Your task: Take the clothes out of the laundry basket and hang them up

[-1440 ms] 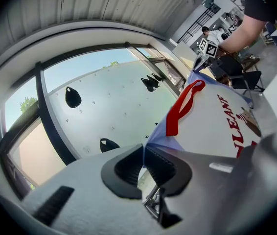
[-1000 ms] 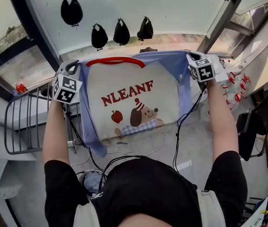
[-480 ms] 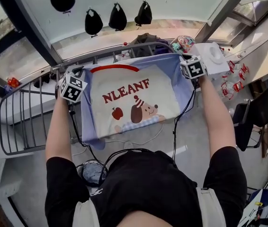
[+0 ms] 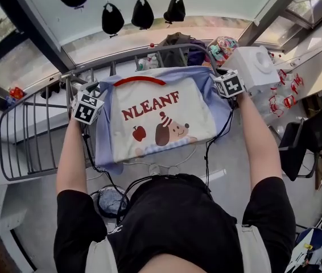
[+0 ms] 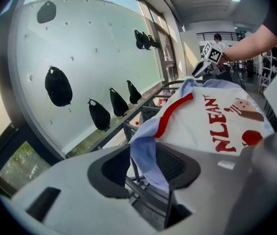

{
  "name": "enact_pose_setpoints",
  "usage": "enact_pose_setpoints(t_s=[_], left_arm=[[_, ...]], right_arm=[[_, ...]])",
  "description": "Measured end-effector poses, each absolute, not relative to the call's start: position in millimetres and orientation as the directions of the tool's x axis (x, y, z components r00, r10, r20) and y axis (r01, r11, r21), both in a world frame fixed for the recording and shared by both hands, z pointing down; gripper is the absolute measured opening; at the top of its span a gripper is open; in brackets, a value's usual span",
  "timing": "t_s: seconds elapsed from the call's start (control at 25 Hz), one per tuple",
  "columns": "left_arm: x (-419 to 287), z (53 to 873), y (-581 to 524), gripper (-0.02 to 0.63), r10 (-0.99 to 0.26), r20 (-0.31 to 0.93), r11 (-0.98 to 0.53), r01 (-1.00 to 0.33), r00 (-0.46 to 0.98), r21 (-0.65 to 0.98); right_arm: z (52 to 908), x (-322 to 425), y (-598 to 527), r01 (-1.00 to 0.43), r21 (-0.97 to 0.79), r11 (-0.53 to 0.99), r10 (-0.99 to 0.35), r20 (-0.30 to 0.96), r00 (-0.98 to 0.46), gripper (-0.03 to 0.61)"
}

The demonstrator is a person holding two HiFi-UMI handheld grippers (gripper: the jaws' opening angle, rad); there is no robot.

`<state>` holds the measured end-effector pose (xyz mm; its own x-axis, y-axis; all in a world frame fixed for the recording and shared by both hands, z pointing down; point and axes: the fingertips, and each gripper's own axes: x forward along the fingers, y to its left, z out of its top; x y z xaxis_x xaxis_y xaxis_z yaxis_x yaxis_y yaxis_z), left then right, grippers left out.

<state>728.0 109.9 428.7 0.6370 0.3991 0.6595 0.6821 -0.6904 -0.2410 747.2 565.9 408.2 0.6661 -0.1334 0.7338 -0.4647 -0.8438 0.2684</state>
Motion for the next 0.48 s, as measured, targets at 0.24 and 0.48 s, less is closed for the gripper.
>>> enact_pose_setpoints(t_s=[0.24,0.48], left_arm=[[712.0,409.1,112.9,0.182,0.385,0.599,-0.756,0.613,0.702,-0.231],[689.7,344.6,136.2,0.097,0.373,0.421,-0.84,0.494,0.827,-0.227]], right_arm=[[393.6,730.8,564.7,-0.492,0.248,-0.835,-0.212,0.679,0.703,0.18],[336.3,712.9,563.7,-0.42,0.207,-0.884,-0.276,0.494,0.824,0.101]])
